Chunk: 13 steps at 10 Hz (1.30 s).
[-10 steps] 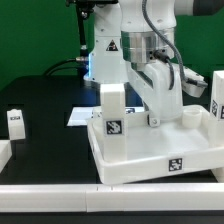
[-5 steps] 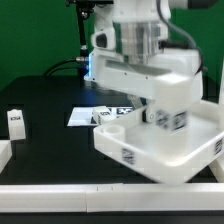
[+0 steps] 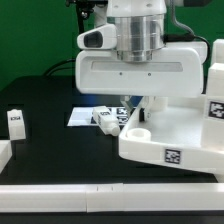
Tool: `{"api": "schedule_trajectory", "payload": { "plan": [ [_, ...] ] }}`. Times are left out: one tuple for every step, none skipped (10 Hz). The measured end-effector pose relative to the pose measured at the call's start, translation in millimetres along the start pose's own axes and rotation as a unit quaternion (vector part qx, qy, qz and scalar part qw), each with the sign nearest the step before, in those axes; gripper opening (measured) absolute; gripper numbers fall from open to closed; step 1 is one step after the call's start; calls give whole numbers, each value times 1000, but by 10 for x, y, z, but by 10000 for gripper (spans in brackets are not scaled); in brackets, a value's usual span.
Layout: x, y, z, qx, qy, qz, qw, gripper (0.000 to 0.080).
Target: Assemble desk
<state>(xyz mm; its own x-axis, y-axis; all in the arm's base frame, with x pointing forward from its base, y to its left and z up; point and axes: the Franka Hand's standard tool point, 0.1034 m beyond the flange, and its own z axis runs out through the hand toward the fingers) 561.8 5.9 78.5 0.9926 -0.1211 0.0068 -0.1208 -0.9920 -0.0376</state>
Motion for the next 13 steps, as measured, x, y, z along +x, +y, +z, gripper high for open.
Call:
{"api": "schedule_trajectory", "payload": {
  "plan": [
    [184,64,-59,-5,11,-87,996,55],
    [250,49,-71,-10,19,-178,984,55],
    [238,-2,-50,-13,19,-252,968,55],
    [230,25,-38,-13,17,-254,967,55],
    [230,57,-34,-17,15,-275,961,55],
    [229,83,-29,-22,12,-310,950,55],
    [234,111,-19,-25,10,-328,944,55],
    [364,202,-16,-32,8,-425,905,55],
    [530,207,2,-40,8,-491,870,55],
    [554,95,32,-47,4,-554,831,55],
    [524,16,45,-58,17,-580,812,55],
    [504,72,67,-59,8,-603,795,55],
    [508,116,70,-64,3,-612,788,55]
  ]
}}
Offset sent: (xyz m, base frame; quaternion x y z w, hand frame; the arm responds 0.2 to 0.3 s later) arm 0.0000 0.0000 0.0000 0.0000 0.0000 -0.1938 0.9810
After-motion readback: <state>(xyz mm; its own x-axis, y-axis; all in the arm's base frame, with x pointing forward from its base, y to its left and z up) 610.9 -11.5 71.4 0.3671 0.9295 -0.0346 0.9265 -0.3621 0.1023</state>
